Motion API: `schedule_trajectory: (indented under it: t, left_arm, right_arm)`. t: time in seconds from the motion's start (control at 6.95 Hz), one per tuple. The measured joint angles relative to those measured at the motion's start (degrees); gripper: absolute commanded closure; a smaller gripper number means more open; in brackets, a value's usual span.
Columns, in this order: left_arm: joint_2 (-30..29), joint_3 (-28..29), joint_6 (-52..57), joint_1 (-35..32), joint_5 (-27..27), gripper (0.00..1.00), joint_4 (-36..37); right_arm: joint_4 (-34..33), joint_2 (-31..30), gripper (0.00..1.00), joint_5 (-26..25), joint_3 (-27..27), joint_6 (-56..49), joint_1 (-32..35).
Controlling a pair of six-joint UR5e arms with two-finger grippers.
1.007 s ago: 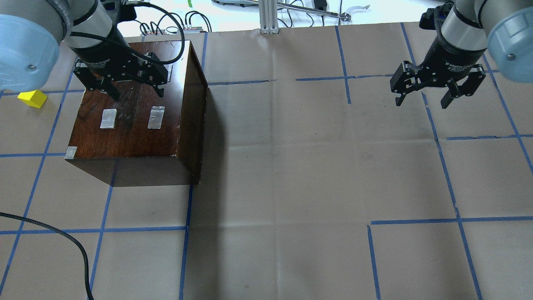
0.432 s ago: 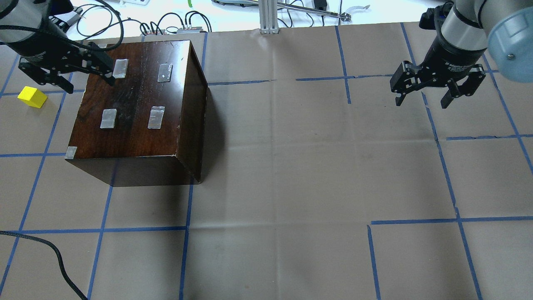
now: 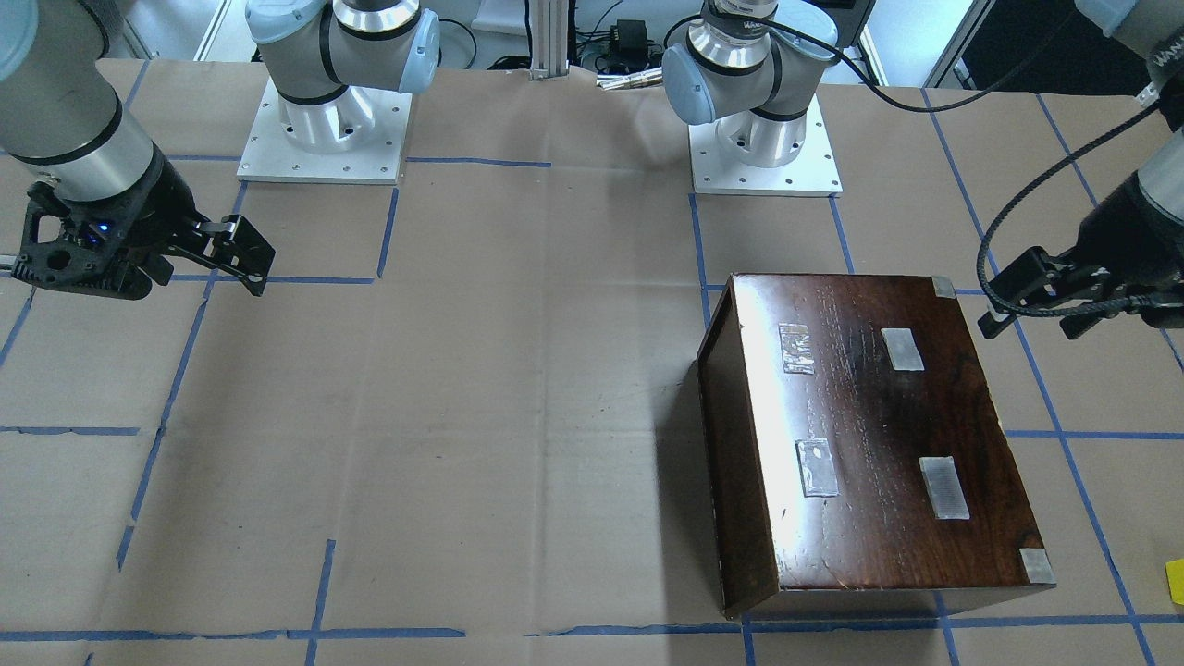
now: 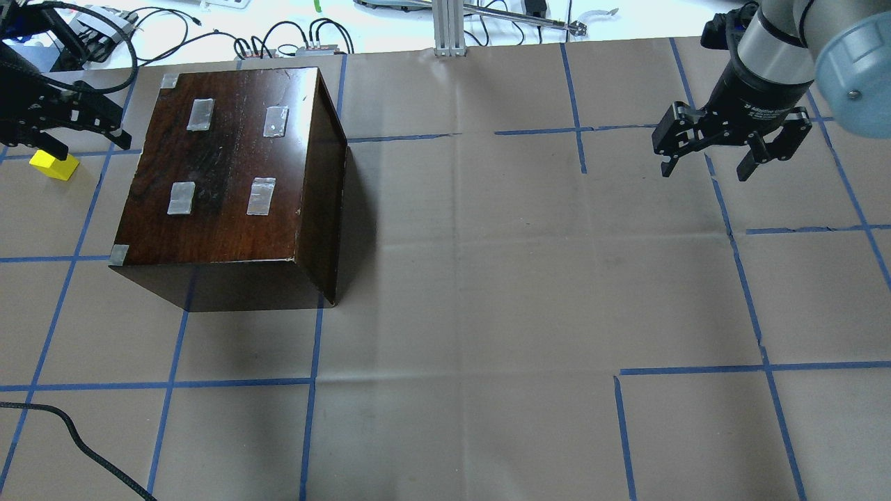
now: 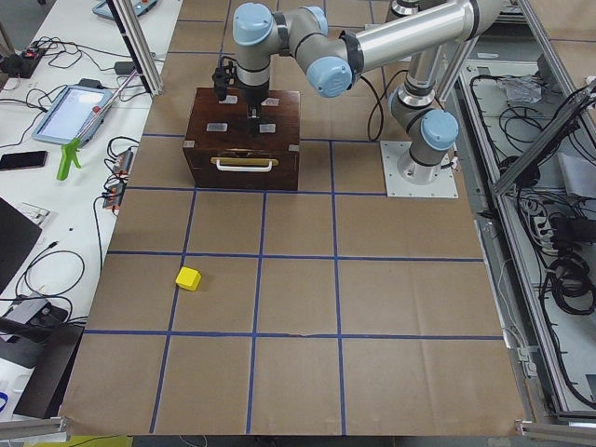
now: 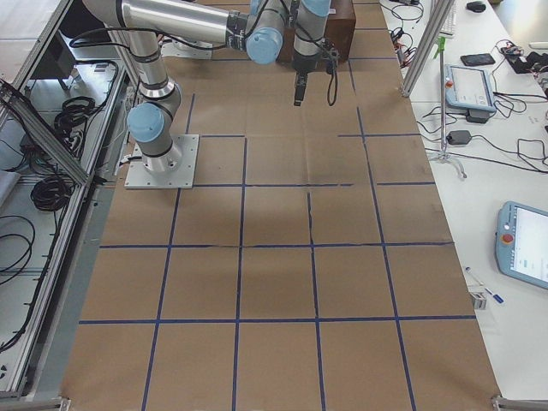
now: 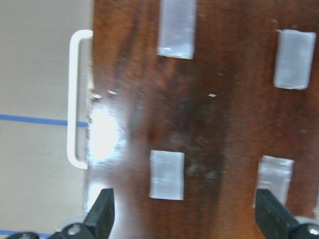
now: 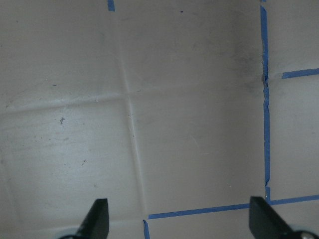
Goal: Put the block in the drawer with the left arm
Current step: 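Lower the left gripper and hook the white drawer handle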
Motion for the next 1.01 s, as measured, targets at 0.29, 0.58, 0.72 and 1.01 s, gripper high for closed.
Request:
schedule_trajectory:
  t: [0.29, 0.58, 0.72, 1.01]
  left_arm:
    - [-2.8, 1.0, 6.9, 5.1, -4.1, 0.01, 0.0]
    - [-5.2, 1.2, 12.0, 8.2, -8.0, 0.01, -0.4]
    - [-6.4, 1.1, 13.5, 8.8, -9.3, 0.01, -0.5]
    - [-7.8, 0.0, 14.4, 9.0, -10.1, 0.01, -0.6]
  right_arm:
    - [0.0, 0.0, 0.00, 0.0, 0.0, 0.0, 0.0]
    - [0.0, 0.0, 0.00, 0.0, 0.0, 0.0, 0.0]
    - [0.0, 0.0, 0.00, 0.0, 0.0, 0.0, 0.0]
    - [0.0, 0.0, 0.00, 0.0, 0.0, 0.0, 0.0]
